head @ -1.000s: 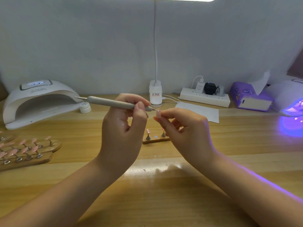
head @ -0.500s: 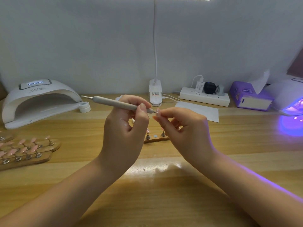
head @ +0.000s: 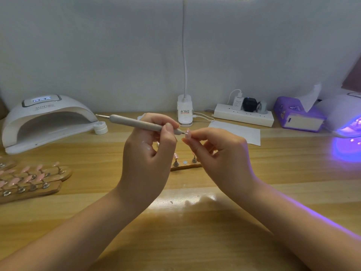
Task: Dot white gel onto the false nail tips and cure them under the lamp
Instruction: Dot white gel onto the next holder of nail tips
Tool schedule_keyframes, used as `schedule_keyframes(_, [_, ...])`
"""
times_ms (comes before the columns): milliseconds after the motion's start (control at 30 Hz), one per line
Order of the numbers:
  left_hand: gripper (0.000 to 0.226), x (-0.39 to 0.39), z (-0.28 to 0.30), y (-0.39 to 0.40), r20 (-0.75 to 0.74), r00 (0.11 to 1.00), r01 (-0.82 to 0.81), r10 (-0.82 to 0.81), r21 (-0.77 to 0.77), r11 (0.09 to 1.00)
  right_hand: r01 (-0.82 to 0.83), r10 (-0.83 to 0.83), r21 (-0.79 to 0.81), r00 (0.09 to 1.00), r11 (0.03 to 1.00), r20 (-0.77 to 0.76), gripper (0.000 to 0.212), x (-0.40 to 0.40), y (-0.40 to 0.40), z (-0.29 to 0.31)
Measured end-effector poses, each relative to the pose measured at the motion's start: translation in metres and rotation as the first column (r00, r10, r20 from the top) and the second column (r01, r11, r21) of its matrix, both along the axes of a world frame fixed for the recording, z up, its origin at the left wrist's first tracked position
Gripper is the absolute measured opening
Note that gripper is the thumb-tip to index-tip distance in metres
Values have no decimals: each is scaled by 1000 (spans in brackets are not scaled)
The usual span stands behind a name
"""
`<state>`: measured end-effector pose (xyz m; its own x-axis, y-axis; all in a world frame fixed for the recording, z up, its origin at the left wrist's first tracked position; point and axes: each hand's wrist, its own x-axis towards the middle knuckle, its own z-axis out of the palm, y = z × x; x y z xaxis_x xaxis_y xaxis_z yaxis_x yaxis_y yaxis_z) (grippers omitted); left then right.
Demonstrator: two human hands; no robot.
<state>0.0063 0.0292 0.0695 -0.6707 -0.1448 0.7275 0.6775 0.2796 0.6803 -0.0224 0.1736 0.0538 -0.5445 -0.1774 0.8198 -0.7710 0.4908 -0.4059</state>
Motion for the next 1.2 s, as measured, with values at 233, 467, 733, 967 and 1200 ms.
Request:
schedule_keyframes(233, [12, 1, 2, -2, -58, 998, 11, -9, 24, 1000, 21, -21, -6, 1000, 1000, 10, 13, 0, 0, 1])
schedule_keyframes(467, [12, 0, 2, -2, -56, 998, 35, -32, 53, 998, 38, -38, 8, 999, 999, 18, 14, 1, 0, 1])
schedule_keyframes(733, [16, -1, -3, -1, -21, 1000, 12, -12, 12, 1000, 35, -35, 8, 999, 999, 6, 15, 1, 1, 2])
schedule_keyframes(967, [18, -1, -5, -1, -17, 1000, 5, -5, 5, 1000, 25, -25, 17, 1000, 1000, -3, 16, 2, 0, 1])
schedule_keyframes(1200, [18, -1, -5, 0, -11, 1000, 7, -6, 17, 1000, 37, -37, 8, 999, 999, 1, 15, 0, 1, 1])
